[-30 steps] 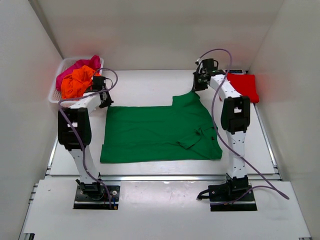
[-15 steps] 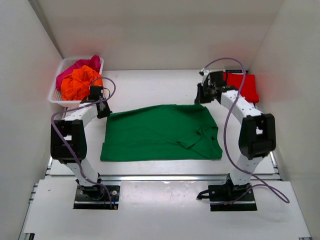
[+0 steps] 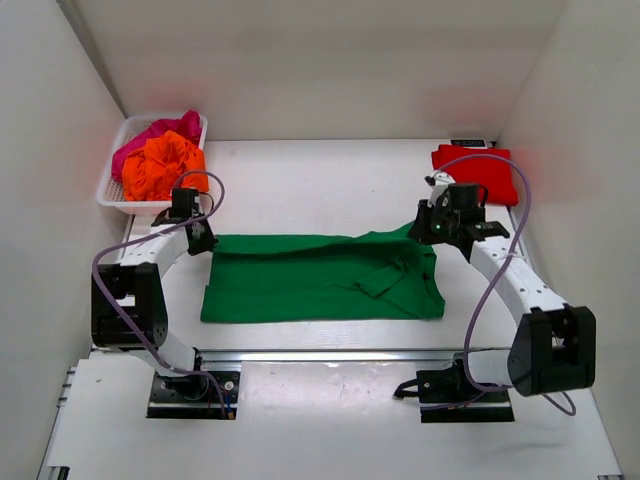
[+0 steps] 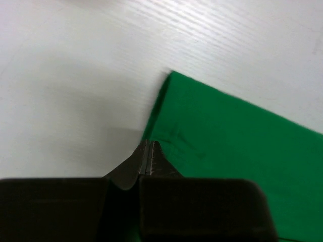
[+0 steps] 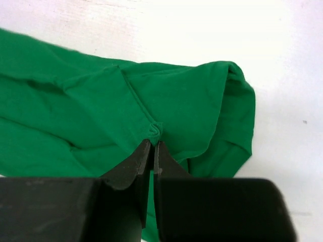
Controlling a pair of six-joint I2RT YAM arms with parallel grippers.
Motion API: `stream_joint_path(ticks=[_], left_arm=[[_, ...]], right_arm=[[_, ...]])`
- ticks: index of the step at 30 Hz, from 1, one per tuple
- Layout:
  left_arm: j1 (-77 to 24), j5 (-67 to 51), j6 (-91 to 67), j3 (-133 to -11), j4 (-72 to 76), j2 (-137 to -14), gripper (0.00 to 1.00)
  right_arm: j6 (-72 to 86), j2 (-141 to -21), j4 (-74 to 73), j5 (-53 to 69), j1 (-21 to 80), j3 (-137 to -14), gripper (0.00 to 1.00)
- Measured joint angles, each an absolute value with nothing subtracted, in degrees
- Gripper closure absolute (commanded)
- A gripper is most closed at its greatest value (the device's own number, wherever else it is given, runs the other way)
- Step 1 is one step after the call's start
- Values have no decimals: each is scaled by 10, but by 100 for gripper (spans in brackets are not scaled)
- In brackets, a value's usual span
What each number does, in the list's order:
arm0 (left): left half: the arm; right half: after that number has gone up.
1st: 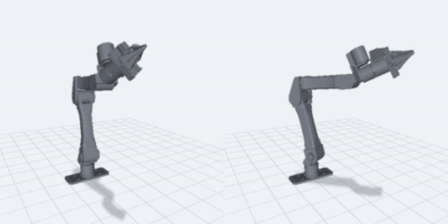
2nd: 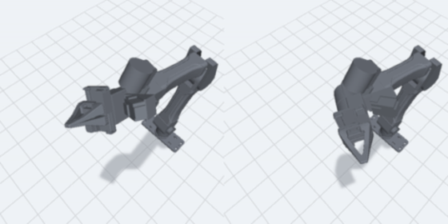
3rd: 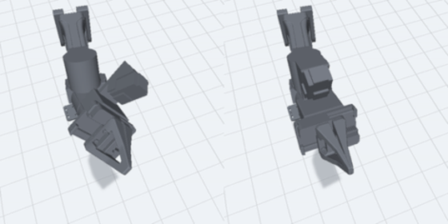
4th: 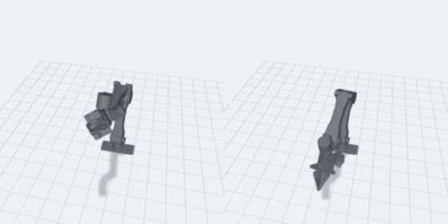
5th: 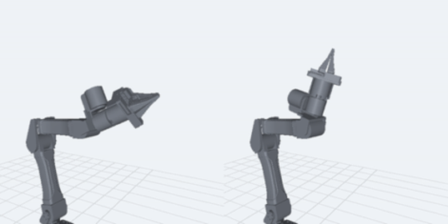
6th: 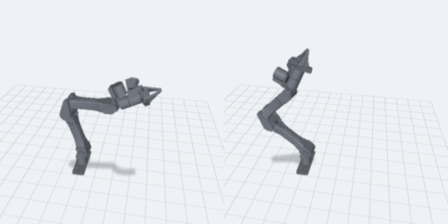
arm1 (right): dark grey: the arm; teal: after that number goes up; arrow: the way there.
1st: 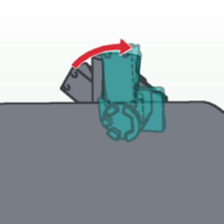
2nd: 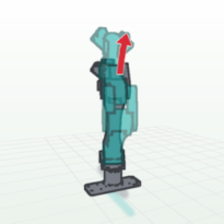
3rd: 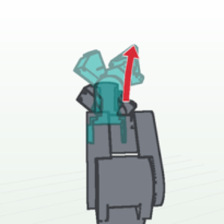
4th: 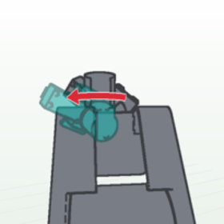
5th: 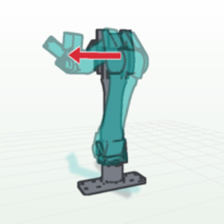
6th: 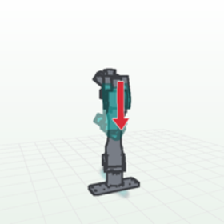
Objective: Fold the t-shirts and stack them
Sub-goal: Fold the other side of the tshirt into a rectangle
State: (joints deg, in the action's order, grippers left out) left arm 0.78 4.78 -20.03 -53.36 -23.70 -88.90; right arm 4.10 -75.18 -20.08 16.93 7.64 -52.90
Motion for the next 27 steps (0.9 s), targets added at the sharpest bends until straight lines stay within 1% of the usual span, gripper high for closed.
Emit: stream_joint_path(ticks=[4,15,27], left_arm=[[20,52,-200,-512,-241,-877,100],[21,53,-199,-472,-257,-849,100],[17,53,-199,-461,-255,-846,100]], right_arm=[[45,-711,-201,171,70,-502,100],[49,-667,-206,176,56,-425,100],[81,-591,-216,176,67,-340,100]])
